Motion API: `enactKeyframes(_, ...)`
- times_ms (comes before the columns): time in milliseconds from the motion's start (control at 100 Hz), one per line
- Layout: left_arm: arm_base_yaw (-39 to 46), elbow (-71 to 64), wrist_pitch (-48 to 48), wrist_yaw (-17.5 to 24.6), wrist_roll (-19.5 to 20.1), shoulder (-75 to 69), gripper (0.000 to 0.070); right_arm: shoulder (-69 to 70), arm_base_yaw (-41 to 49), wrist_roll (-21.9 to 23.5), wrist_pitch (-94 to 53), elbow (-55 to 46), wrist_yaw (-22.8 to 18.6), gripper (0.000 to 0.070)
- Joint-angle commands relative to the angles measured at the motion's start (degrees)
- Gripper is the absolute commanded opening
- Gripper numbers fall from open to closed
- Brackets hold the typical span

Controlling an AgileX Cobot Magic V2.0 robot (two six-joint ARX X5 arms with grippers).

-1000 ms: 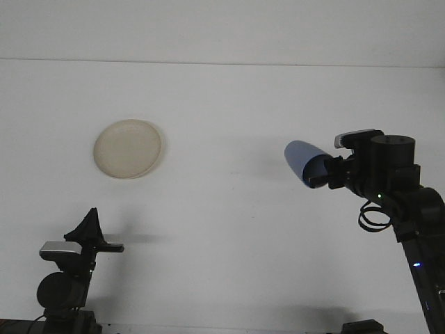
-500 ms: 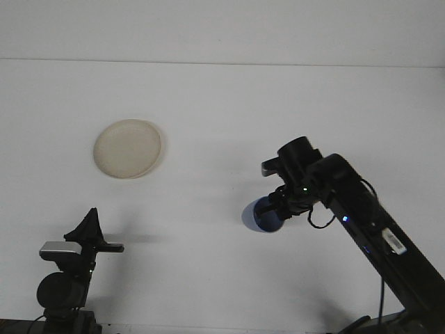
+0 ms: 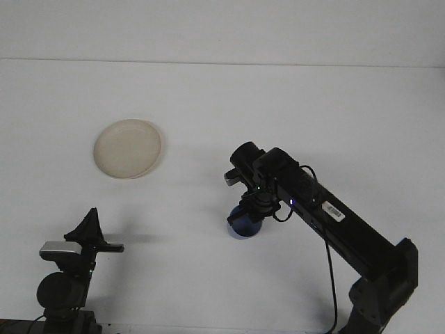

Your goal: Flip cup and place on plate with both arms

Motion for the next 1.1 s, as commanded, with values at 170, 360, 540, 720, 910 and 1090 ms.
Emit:
enactKeyframes(170,0.1,-1.0,0.6,-0.3,0.9,-0.1,0.0014,2.6,0.4,1.0,-1.3,1.1,0.3,0.0073)
enactKeyframes(360,0.1,-1.0,0.6,-0.3,0.9,-0.1,0.0014,2.5,0.4,1.0,-1.4,1.2,-0.1,0.0460)
enactKeyframes(540,0.1,-1.0,0.6,-0.3,0.9,-0.1,0.0014,2.3,0.4,0.9,-1.6,3.4,-0.5,0.0460)
enactKeyframes(720,0.1,-1.0,0.6,-0.3,0.9,-0.1,0.0014,-0.8,-0.8,-0.7,-1.7,7.4,-1.5,0.0460)
enactKeyframes(910,0.1,-1.0,0.5,-0.3,0.9,-0.1,0.0014,-7.0,-7.0,-2.0,-1.7,8.4,-1.4,0.0460)
enactKeyframes(1090,0.1,-1.0,0.5,-0.3,0.9,-0.1,0.0014,-13.9,-16.9,-3.8,-1.7,8.3,2.5,0.0460)
